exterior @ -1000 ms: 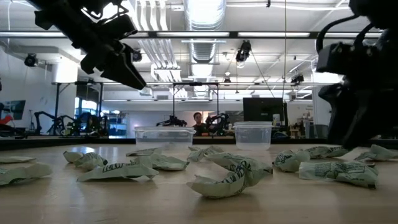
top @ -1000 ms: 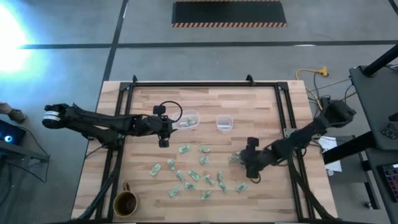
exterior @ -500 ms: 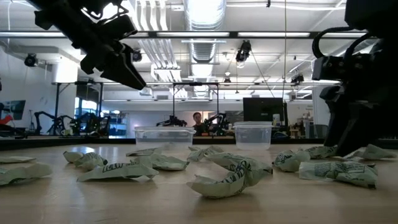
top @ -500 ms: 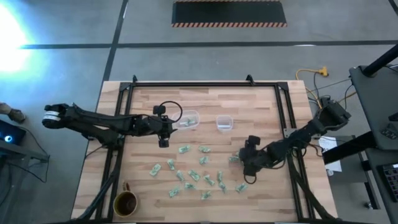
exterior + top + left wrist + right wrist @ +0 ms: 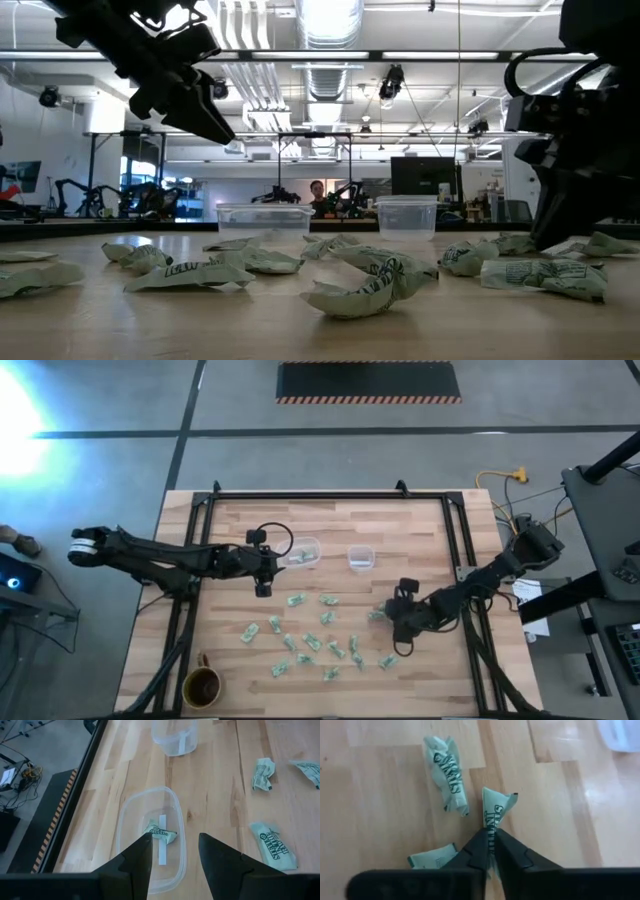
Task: Pick and place Stevia / Truvia into bins
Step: Put the stevia packet into the transparent square container
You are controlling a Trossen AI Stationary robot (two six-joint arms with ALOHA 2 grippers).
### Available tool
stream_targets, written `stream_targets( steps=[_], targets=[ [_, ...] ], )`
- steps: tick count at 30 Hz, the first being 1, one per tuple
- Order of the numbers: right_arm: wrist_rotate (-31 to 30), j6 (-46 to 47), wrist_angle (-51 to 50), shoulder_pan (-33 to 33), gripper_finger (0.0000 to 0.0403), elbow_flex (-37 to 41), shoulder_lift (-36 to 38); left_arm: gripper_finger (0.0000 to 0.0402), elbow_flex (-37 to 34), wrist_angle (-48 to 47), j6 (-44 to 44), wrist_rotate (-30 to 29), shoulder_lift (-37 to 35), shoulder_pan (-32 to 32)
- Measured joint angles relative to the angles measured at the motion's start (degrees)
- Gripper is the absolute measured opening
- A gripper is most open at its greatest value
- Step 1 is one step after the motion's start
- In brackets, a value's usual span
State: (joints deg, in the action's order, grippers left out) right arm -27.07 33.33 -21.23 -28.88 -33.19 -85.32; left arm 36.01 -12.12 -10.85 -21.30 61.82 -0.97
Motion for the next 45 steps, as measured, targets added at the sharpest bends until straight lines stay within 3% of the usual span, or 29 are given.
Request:
stream_targets(
  steps=[8,15,21,27,35,40,45],
  targets=[
    [-6.3,-3.9,0.0,0.0,0.0011,-0.2,1.3,0.0144,0.0,0.0,0.0,0.0,0.0,0.0],
    [-19.7,-10.5,0.7,2.3,0.0009,-0.2,5.9,0.0144,0.0,0.0,0.0,0.0,0.0,0.0],
    [-21.0,-21.9,7.7,9.8,0.0009,-0.2,10.0,0.0144,0.0,0.0,0.0,0.0,0.0,0.0],
    [-12.6,-34.2,16.9,19.5,0.0009,-0.2,11.3,0.0144,0.0,0.0,0.0,0.0,0.0,0.0],
    [0.4,-36.8,22.0,31.6,0.0009,-0.2,9.3,0.0144,0.0,0.0,0.0,0.0,0.0,0.0],
    [6.2,-36.8,23.4,34.6,0.0009,-0.2,6.7,0.0144,0.0,0.0,0.0,0.0,0.0,0.0],
    [6.6,-37.0,23.6,34.8,0.0009,-0.2,5.4,0.0144,0.0,0.0,0.0,0.0,0.0,0.0]
  ],
)
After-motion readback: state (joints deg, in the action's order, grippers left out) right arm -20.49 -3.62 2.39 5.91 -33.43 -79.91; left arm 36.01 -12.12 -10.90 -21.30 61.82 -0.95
